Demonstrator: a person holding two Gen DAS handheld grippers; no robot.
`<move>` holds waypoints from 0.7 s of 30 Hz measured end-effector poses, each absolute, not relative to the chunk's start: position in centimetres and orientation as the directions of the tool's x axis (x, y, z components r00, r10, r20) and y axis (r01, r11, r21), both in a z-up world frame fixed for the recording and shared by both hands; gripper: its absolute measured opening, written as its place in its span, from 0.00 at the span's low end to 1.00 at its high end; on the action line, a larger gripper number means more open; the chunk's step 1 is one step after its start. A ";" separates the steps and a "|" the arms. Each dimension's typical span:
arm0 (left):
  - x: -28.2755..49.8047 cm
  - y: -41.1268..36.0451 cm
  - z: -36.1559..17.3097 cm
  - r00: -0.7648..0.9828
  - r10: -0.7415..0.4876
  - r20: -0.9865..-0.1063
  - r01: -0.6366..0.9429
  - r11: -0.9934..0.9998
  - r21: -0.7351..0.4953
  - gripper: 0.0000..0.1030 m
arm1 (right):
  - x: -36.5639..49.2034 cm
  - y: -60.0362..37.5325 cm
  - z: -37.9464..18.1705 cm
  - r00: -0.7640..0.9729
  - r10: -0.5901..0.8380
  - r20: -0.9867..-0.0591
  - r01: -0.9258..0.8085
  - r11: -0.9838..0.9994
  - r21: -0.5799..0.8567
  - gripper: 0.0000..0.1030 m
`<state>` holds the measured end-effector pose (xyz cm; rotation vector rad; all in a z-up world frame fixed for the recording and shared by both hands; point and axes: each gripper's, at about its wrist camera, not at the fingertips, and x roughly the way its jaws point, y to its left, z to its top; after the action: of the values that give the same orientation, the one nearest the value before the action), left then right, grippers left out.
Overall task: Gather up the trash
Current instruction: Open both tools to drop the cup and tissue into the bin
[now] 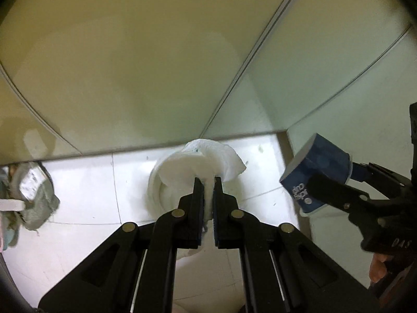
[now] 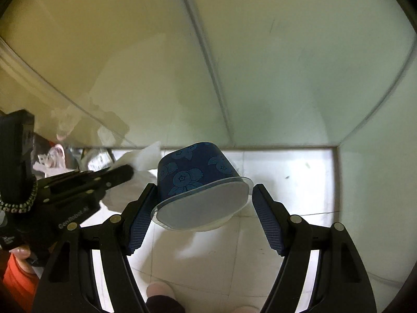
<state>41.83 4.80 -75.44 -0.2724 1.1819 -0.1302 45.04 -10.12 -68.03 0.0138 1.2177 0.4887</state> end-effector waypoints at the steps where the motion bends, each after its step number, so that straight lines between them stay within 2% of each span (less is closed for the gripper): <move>1: 41.9 4.9 -77.0 0.367 -0.246 -0.897 -0.038 0.959 -0.279 0.04 | 45.0 -9.9 -69.1 0.250 0.370 -0.895 -0.356 0.894 0.271 0.69; 7: 42.1 5.7 -81.5 0.376 -0.230 -0.898 -0.014 0.967 -0.253 0.05 | 44.6 -7.9 -73.8 0.252 0.384 -0.888 -0.402 0.877 0.265 0.70; 9: 42.4 5.8 -82.2 0.375 -0.224 -0.900 -0.023 0.968 -0.250 0.10 | 44.9 -7.8 -74.7 0.250 0.388 -0.887 -0.416 0.870 0.264 0.70; 14: 42.4 6.6 -83.0 0.400 -0.187 -0.897 -0.085 0.967 -0.240 0.39 | 45.8 -7.3 -76.3 0.262 0.342 -0.902 -0.427 0.880 0.209 0.70; 16: 42.4 6.7 -82.6 0.416 -0.176 -0.892 -0.096 0.967 -0.236 0.43 | 45.8 -7.2 -76.0 0.303 0.318 -0.899 -0.420 0.891 0.174 0.70; 21: 42.0 7.0 -80.0 0.418 -0.145 -0.897 -0.111 0.972 -0.208 0.43 | 46.0 -7.9 -74.5 0.291 0.326 -0.899 -0.393 0.898 0.198 0.70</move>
<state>41.96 6.95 -80.04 -0.2506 1.1431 -0.0217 46.04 -7.87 -74.48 -0.0651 1.1816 0.4799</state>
